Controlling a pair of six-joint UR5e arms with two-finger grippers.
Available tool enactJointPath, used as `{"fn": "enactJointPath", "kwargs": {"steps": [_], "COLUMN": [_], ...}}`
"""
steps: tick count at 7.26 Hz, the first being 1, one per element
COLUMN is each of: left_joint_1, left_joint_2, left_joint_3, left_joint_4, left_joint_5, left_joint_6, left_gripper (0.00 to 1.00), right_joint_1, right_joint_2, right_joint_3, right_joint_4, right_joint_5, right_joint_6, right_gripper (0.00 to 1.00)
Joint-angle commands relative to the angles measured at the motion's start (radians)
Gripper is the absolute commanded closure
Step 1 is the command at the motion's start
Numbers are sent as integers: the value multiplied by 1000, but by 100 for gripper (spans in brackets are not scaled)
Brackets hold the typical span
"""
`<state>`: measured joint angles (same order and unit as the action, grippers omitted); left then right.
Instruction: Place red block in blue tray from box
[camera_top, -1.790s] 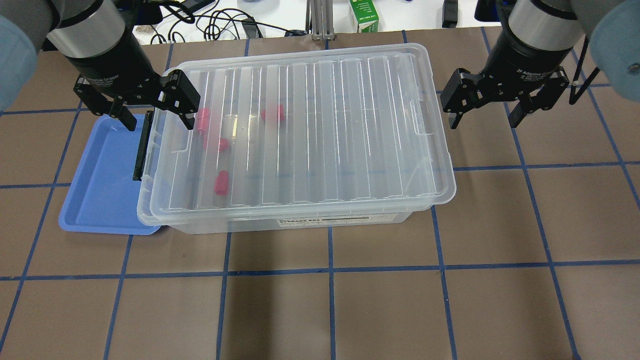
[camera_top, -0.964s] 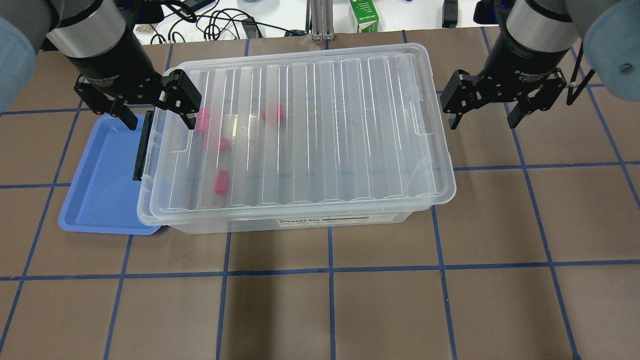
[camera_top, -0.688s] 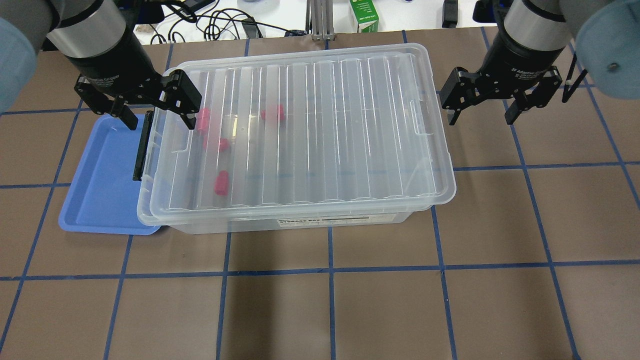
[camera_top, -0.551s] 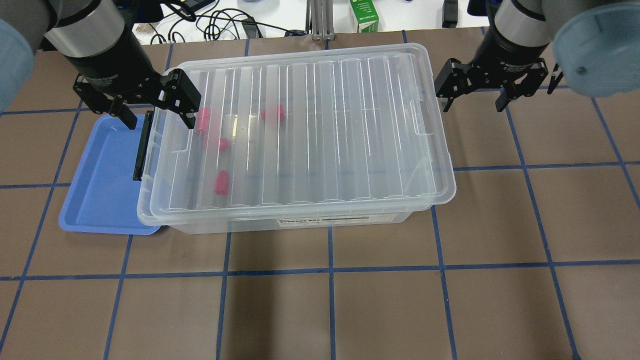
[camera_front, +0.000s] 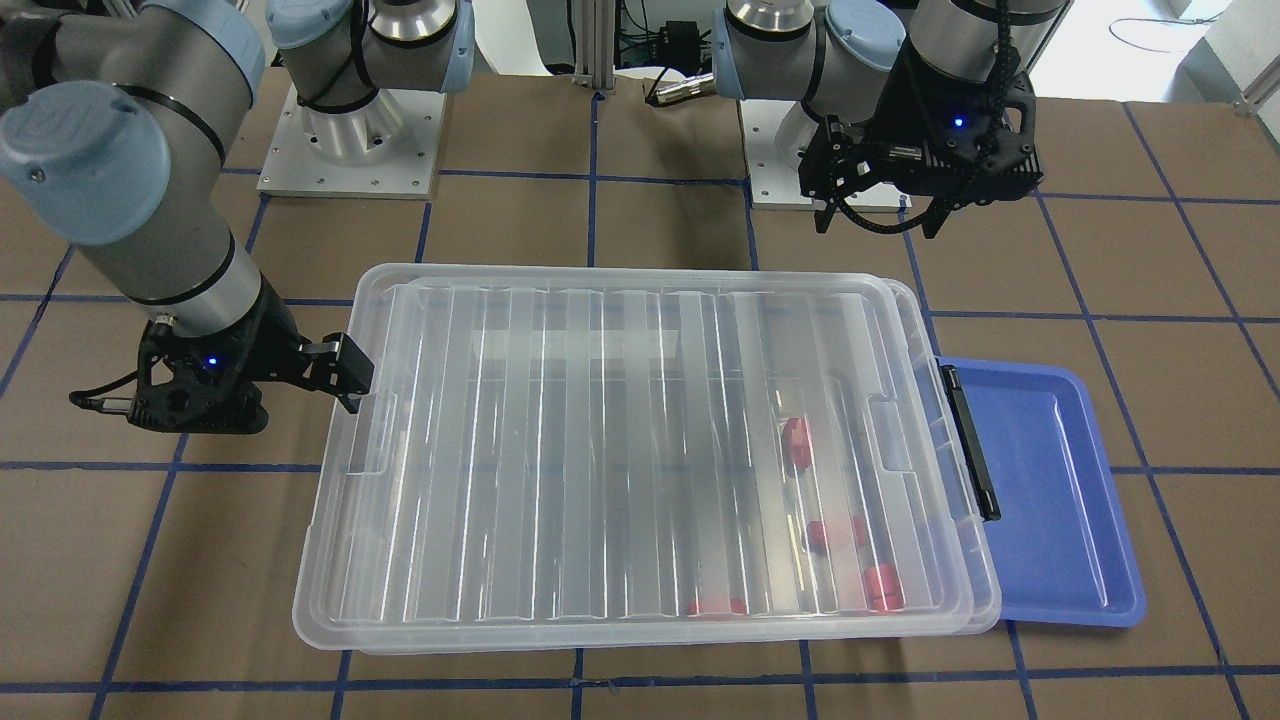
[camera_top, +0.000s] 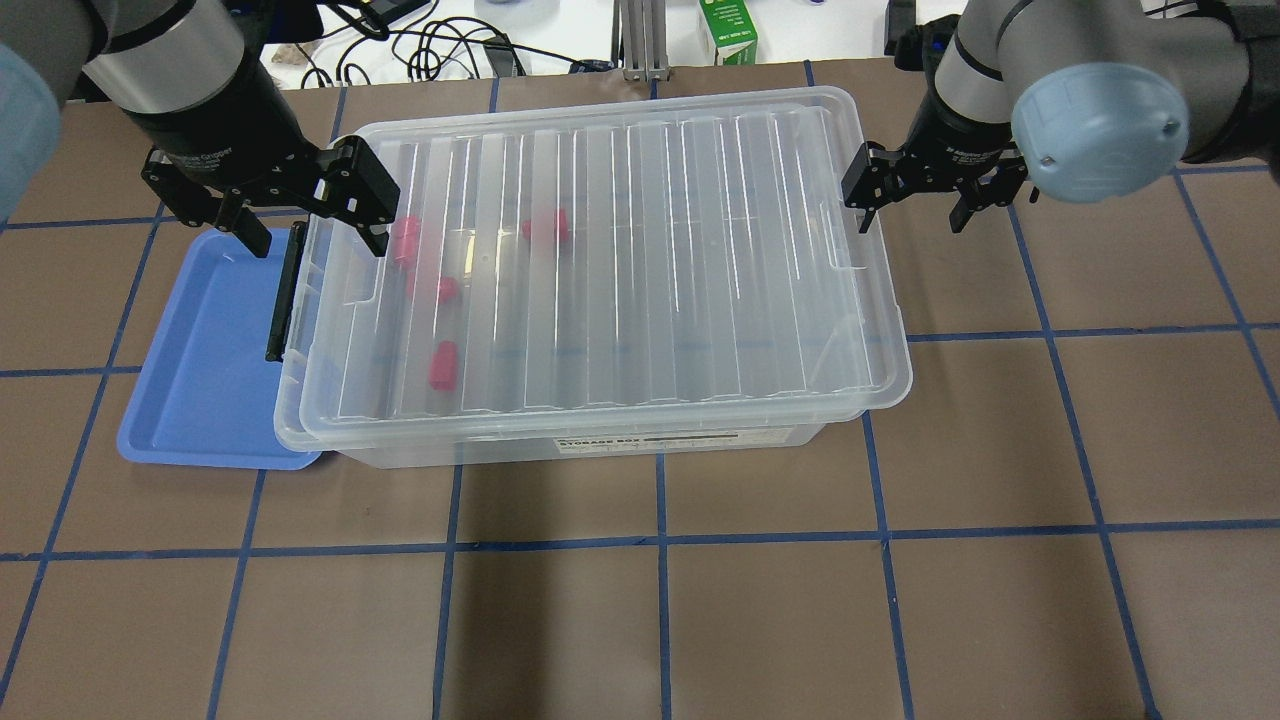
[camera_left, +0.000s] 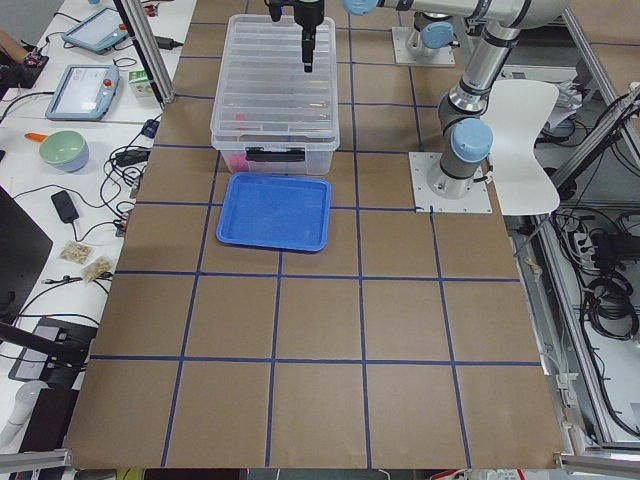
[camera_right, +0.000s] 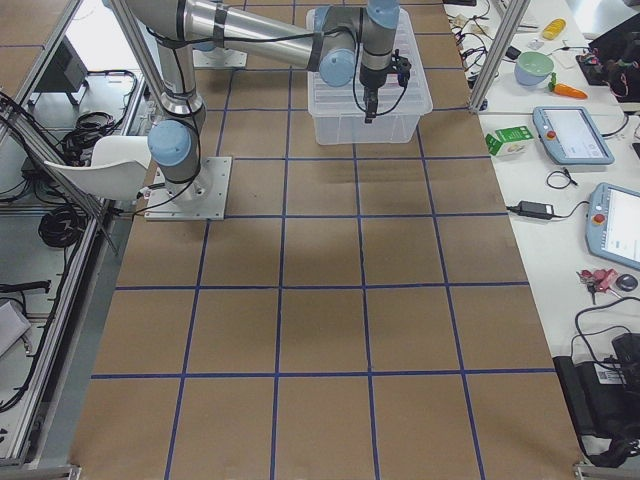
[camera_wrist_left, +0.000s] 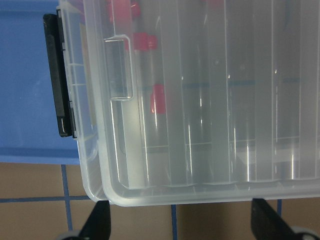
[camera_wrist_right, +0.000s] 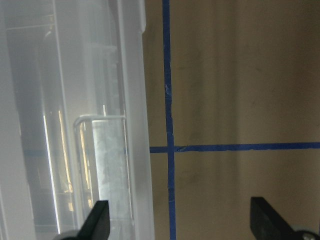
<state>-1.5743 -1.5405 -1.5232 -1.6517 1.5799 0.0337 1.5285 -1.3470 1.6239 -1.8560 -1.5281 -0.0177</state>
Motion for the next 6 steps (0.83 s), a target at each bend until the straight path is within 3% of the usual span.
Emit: {"fn": "enactJointPath", "kwargs": {"steps": [1, 6], "left_joint_1": [-1, -1], "left_joint_2": [0, -9], "left_joint_3": [-2, -2], "left_joint_4": [0, 1], "left_joint_5": [0, 0], "left_joint_6": [-1, -5], "left_gripper": [0, 0], "right_joint_1": [2, -7], "right_joint_2": [29, 39], "right_joint_3": [4, 4], "right_joint_4": [-22, 1], "right_joint_5": [-12, -61], "right_joint_6": [-1, -14], "right_gripper": [0, 0]}}
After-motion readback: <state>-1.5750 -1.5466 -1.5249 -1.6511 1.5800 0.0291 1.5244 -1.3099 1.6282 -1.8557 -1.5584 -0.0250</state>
